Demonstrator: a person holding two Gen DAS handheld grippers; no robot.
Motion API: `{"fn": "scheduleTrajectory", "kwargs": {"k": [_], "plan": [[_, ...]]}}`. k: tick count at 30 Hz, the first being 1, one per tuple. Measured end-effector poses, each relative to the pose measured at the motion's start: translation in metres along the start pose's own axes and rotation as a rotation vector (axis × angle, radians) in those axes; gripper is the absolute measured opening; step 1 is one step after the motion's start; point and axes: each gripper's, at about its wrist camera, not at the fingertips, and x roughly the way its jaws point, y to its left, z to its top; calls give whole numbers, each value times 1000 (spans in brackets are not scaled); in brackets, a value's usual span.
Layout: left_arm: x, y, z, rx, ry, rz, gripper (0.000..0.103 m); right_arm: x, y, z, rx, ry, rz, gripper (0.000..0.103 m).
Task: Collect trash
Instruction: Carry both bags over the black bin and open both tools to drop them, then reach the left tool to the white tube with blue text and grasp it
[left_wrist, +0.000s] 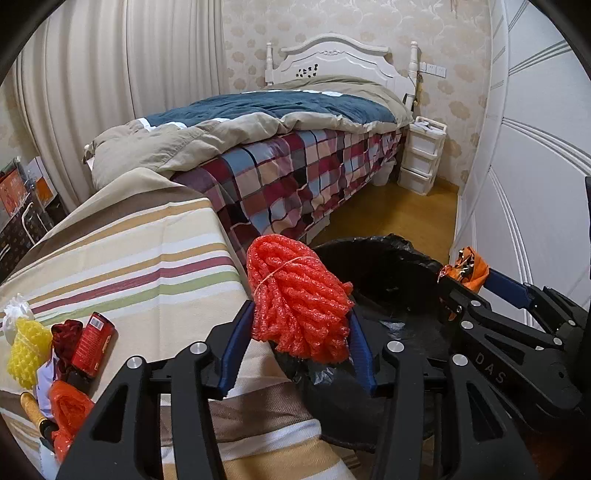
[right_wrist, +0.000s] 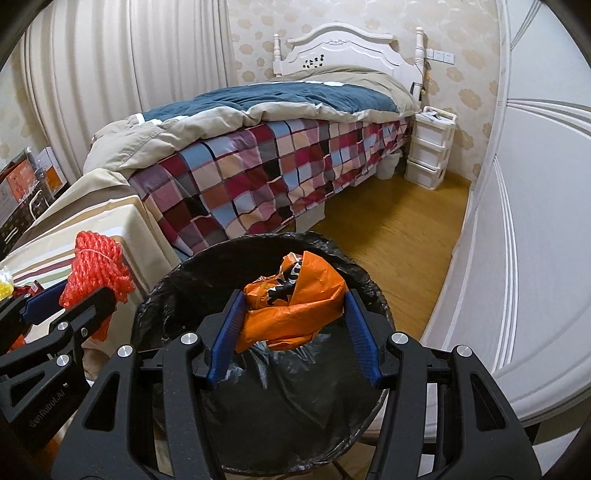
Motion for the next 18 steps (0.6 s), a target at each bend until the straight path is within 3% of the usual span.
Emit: {"fn": "scheduleTrajectory", "kwargs": {"k": [5,7,8,14,18], "plan": [[0,1,2,-10,-4,12,62,2,-2,0,1,5,-2,55],[-1,2,2,-19,-10,16,72,2,-4,0,5,1,-5,65],[-1,3,2,-23,-15,19,75,2,-4,0,6,-4,-9,66],[-3,7,3,-35,-20,38,81,-2,-7,0,8,-12,-32,67],[-11,12,3,-43,-40,71,84,-8,-7,1,17,-23,-48,76]]}}
